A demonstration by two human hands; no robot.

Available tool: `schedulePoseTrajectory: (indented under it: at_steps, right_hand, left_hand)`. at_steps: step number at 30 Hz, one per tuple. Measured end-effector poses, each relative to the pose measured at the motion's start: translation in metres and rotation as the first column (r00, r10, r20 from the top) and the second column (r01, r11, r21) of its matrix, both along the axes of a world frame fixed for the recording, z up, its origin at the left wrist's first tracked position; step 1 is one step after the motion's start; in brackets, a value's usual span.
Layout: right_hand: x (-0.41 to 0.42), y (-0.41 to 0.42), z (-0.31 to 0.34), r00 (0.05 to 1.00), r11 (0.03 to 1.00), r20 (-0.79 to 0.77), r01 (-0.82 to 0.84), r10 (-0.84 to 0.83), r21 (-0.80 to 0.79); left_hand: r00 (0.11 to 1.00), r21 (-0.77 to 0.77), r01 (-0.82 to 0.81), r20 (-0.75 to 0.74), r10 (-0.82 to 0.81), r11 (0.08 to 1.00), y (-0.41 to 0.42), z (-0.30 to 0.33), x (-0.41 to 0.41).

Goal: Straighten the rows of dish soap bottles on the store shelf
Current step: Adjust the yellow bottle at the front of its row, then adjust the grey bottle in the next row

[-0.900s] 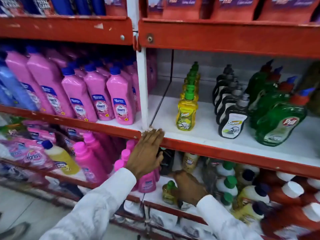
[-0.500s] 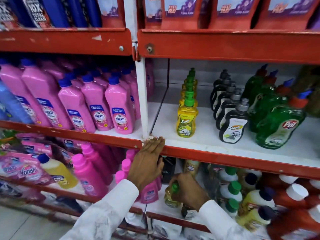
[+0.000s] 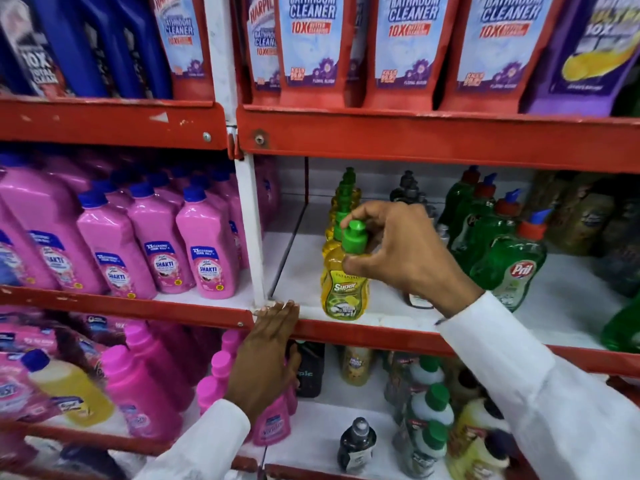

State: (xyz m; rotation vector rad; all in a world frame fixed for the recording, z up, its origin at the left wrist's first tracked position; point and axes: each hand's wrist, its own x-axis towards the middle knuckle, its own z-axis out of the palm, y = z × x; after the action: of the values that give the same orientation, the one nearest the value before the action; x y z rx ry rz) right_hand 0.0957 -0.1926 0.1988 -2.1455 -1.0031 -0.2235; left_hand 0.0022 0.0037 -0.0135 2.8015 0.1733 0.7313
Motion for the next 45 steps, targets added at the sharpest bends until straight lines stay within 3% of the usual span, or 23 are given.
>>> schedulePoseTrajectory:
  at_steps: [7, 16, 20, 23, 26, 28, 30, 32, 34, 40, 45]
  right_hand:
    - [0.038, 0.031, -0.025, 0.998, 0.987, 0.02, -0.056, 0.059, -0.154]
    - [0.046, 0.036, -0.045, 0.995, 0.991, -0.032, -0.098, 0.095, -0.094]
    - [0.036, 0.021, -0.05, 0.996, 0.997, -0.03, -0.079, 0.079, -0.001]
    - [0.016, -0.008, -0.072, 1.0, 0.978, 0.028, -0.011, 0.005, 0.211]
    - [-0.011, -0.045, -0.116, 0.997, 0.923, -0.035, 0.074, -0.066, 0.378]
    - [-0.02, -0.062, -0.159, 0.986, 0.939, -0.13, 0.143, -0.107, 0.314]
    - [-0.022, -0.068, -0.21, 0.973, 0.979, -0.192, 0.155, -0.128, 0.13]
    - [-0.024, -0.066, -0.252, 0.938, 0.993, -0.33, 0.083, -0.108, -0.09]
    - [-0.026, -0.058, -0.28, 0.893, 0.979, -0.443, -0.016, -0.078, -0.204]
    - [-0.024, -0.038, -0.306, 0.909, 0.92, -0.404, -0.065, -0.106, -0.387]
    - [-0.018, -0.039, -0.3, 0.913, 0.936, -0.379, 0.013, -0.155, -0.351]
  left_hand:
    - [1.0, 0.003, 0.023, -0.013, -0.023, 1.0, -0.004, -0.007, -0.004]
    - [0.999, 0.022, -0.047, -0.018, 0.047, 0.999, -0.017, -0.009, -0.003]
    - [0.996, -0.004, -0.067, 0.061, 0.067, 0.998, -0.031, -0.012, -0.003]
    - [0.988, -0.004, -0.02, 0.152, 0.021, 1.0, -0.047, -0.014, -0.002]
    - [0.985, 0.064, 0.045, 0.164, -0.055, 0.997, -0.06, -0.014, 0.002]
    - [0.987, 0.124, 0.073, 0.134, -0.089, 0.99, -0.065, -0.013, 0.007]
    - [0.99, 0.15, 0.081, 0.102, -0.097, 0.985, -0.069, -0.012, 0.012]
    - [0.994, 0.148, 0.065, 0.078, -0.077, 0.987, -0.073, -0.011, 0.014]
    - [0.997, 0.144, 0.044, 0.062, -0.053, 0.989, -0.075, -0.009, 0.013]
    - [0.999, 0.104, 0.035, -0.009, -0.034, 0.994, -0.081, -0.004, 0.008]
    - [0.999, 0.094, 0.033, -0.03, -0.03, 0.995, -0.085, 0.005, 0.004]
